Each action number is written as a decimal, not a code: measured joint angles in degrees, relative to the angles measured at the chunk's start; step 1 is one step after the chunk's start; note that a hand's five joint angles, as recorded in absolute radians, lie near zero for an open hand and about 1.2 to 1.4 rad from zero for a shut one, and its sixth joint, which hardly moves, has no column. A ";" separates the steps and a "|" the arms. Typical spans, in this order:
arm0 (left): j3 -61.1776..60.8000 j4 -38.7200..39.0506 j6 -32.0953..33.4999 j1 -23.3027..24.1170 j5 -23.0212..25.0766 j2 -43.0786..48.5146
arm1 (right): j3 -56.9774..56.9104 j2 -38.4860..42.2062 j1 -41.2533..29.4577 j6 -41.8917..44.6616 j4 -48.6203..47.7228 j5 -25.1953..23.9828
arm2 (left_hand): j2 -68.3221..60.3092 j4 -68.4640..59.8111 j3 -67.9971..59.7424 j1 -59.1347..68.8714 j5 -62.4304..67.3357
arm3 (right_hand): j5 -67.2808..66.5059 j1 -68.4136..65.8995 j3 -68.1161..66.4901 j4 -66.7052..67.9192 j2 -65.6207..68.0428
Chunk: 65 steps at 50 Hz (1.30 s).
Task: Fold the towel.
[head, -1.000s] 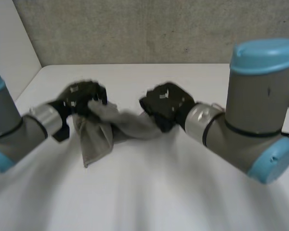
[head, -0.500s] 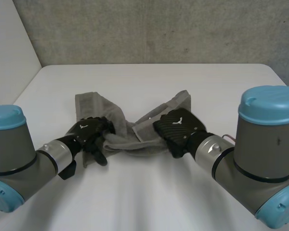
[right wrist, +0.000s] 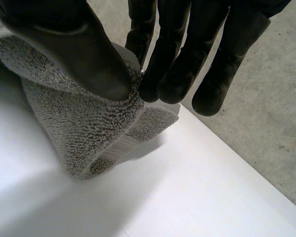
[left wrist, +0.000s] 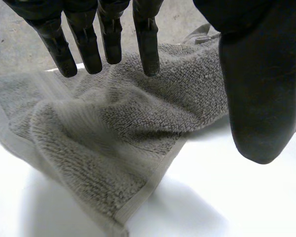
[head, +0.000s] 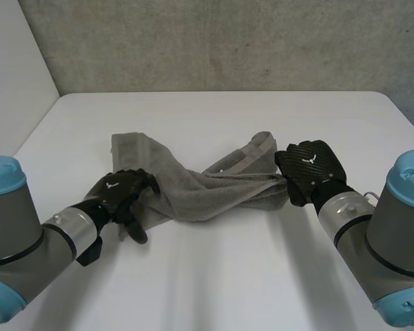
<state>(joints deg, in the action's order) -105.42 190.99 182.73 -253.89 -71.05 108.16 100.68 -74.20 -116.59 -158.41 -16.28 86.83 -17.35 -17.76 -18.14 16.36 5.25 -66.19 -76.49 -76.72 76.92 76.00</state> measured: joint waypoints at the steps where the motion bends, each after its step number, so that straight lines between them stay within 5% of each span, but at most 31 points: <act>1: -0.18 0.05 0.34 -0.07 0.01 -0.15 | 0.06 0.05 0.00 0.00 -0.11 -0.01 | 0.00 0.00 0.00 0.00 0.05 | 0.00 0.00 0.00 0.00 0.00; 16: -1.41 6.25 13.61 -0.21 -6.36 3.25 | 1.28 0.69 0.97 -2.45 -0.47 -0.21 | 0.00 0.00 0.00 0.01 0.19 | 0.00 0.00 0.00 0.00 0.00; 54: 1.57 8.72 14.24 0.51 -8.70 9.82 | 1.71 0.94 1.45 -2.43 -0.51 -0.26 | -10.75 -10.44 -10.19 12.46 13.22 | -0.02 0.00 0.00 0.00 0.00; 65: 2.89 9.80 14.23 0.29 -10.02 10.35 | 1.63 1.22 1.52 -2.42 -0.51 -0.26 | -53.47 -53.23 -52.03 52.85 54.44 | -0.02 0.00 0.00 0.00 0.00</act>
<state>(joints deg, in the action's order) -102.53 200.79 196.96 -253.60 -81.07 118.51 102.31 -72.98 -115.07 -160.84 -16.79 86.57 -70.82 -71.00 -70.17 69.21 59.69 -66.21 -76.49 -76.73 76.92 76.00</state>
